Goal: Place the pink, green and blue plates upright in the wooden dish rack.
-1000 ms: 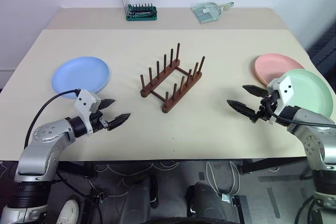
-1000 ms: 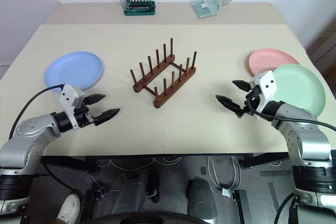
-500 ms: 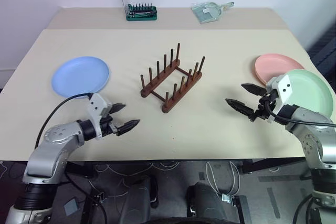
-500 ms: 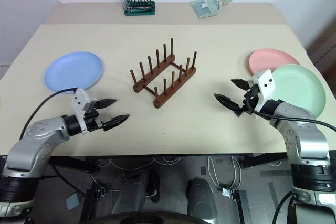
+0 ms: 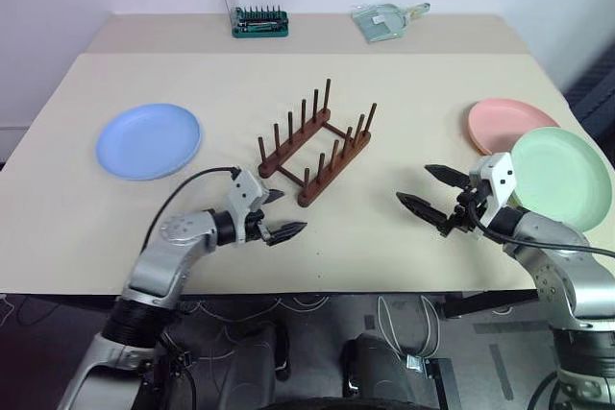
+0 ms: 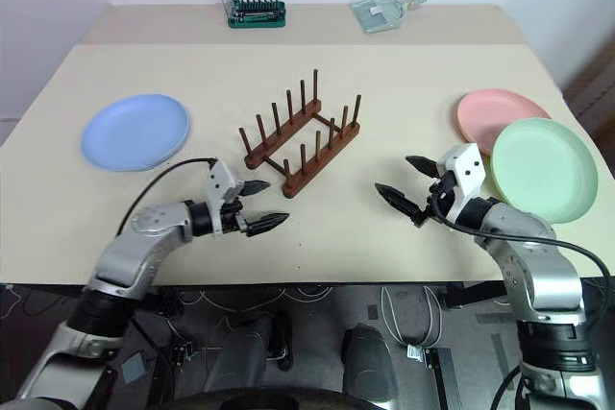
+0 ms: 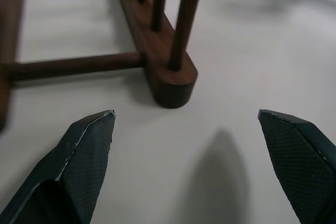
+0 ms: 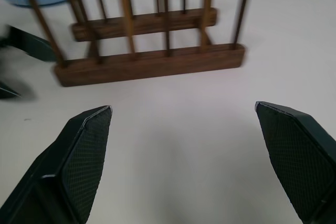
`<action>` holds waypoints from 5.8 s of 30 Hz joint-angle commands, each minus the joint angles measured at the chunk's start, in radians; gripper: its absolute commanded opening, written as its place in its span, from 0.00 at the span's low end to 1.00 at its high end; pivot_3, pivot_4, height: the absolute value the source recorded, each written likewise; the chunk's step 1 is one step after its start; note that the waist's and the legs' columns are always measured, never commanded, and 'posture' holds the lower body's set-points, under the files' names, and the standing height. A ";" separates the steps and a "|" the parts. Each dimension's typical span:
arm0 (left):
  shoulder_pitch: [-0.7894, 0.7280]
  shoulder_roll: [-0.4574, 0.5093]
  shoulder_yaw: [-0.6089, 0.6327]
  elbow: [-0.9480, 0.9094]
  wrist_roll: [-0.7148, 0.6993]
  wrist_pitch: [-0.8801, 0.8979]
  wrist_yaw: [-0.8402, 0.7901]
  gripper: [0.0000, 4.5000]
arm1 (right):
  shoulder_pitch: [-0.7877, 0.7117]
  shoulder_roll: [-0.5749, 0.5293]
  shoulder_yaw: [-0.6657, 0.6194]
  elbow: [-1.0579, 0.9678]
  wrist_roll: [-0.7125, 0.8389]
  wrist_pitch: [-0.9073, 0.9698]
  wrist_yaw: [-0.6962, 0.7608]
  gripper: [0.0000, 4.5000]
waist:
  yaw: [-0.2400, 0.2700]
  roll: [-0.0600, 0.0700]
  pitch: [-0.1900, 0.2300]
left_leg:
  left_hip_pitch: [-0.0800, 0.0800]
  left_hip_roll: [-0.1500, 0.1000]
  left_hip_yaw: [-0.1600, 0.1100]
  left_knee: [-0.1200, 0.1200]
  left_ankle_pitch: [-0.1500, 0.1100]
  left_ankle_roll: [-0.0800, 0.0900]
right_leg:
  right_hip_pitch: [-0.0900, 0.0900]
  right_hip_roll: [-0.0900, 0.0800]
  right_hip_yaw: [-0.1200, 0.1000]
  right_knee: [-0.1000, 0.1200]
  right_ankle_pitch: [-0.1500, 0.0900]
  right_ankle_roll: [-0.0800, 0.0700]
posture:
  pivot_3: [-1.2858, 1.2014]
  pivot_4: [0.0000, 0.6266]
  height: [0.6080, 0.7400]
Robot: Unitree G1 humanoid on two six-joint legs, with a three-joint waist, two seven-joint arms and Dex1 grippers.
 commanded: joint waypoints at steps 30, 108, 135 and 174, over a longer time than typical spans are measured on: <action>-0.232 -0.006 -0.066 0.309 0.109 -0.269 -0.240 0.17 | 0.094 0.021 -0.025 -0.137 0.035 0.006 -0.063 1.00 | 0.006 0.000 -0.001 | 0.000 0.000 0.000 0.002 -0.001 0.002 | 0.001 0.000 -0.001 -0.001 0.000 0.000 | 0.52 0.24 0.97; -0.390 -0.151 -0.017 0.676 0.257 -0.474 -0.005 0.01 | -0.144 0.071 0.170 0.271 -0.431 -0.147 -0.307 0.00 | -0.004 0.000 -0.001 | 0.000 0.001 0.001 0.007 -0.002 0.004 | 0.002 0.000 0.000 0.002 0.000 0.001 | 0.52 0.24 0.97; -0.244 -0.040 0.008 0.366 0.096 -0.293 -0.275 0.00 | -0.355 -0.223 0.109 0.442 -0.495 -0.080 -0.199 0.98 | -0.008 0.000 0.000 | 0.000 0.001 0.001 0.006 -0.002 0.003 | 0.001 0.000 0.000 0.001 0.001 0.000 | 0.52 0.24 0.97; -0.203 -0.017 0.004 0.289 0.101 -0.270 -0.230 0.00 | -0.723 -0.108 0.264 1.072 -0.659 -0.543 -0.208 0.01 | -0.012 0.002 0.001 | 0.000 0.002 0.004 0.006 -0.001 0.002 | 0.000 0.001 0.001 0.003 0.000 0.000 | 0.52 0.24 0.97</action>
